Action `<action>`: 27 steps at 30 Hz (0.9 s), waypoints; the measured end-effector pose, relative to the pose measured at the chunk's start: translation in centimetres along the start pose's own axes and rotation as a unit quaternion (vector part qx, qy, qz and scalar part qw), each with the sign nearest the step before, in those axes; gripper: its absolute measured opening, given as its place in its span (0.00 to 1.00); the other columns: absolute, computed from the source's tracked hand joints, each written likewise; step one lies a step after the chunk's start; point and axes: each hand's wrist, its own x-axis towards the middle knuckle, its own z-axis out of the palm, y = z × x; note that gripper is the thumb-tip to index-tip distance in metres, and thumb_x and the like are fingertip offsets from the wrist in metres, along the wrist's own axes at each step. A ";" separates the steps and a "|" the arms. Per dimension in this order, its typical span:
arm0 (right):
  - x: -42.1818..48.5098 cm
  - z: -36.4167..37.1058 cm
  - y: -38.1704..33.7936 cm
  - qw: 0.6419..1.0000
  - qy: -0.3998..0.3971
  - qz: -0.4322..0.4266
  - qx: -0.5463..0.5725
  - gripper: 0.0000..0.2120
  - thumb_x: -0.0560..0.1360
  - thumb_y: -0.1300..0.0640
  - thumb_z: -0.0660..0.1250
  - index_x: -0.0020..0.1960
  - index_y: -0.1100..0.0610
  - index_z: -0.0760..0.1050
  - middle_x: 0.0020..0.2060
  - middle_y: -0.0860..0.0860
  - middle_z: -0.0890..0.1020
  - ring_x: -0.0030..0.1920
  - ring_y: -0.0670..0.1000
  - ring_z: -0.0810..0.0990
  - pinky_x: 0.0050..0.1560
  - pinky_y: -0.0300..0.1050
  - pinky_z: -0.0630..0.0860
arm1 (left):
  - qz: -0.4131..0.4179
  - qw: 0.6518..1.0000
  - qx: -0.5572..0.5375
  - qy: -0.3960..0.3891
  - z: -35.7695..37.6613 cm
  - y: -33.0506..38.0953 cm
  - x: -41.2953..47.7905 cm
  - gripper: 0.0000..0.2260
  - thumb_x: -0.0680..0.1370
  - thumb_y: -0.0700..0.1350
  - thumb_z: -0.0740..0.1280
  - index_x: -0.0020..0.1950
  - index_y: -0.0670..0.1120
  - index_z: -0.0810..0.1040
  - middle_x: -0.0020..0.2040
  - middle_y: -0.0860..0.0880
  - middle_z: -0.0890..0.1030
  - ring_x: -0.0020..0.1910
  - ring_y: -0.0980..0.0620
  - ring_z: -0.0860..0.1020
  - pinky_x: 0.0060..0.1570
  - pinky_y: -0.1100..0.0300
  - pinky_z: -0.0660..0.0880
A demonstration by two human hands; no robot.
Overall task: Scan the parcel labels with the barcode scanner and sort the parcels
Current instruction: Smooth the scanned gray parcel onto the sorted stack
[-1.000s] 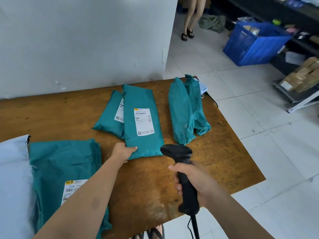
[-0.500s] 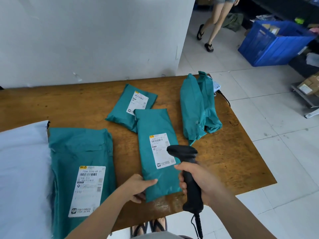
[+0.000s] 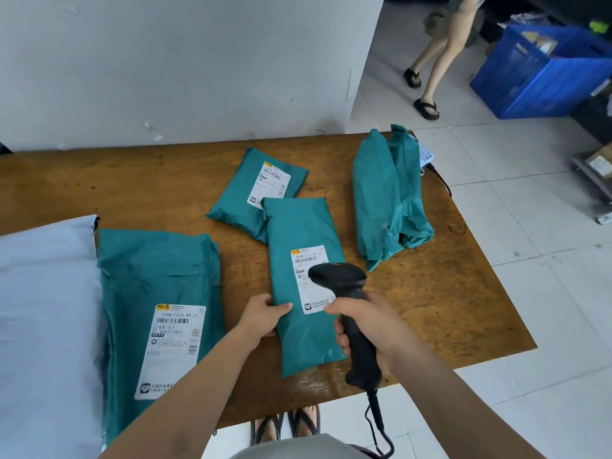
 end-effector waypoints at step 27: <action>0.3 -0.4 -0.1 0.999 0.012 -0.015 0.050 0.08 0.73 0.61 0.69 0.44 0.62 0.71 0.23 0.54 0.73 0.20 0.49 0.70 0.23 0.40 0.68 | 0.197 0.975 -0.011 0.107 -9.2 3.3 -7.6 0.07 0.78 0.36 0.64 0.45 0.47 0.73 0.43 0.49 0.80 0.41 0.49 0.79 0.40 0.63 0.76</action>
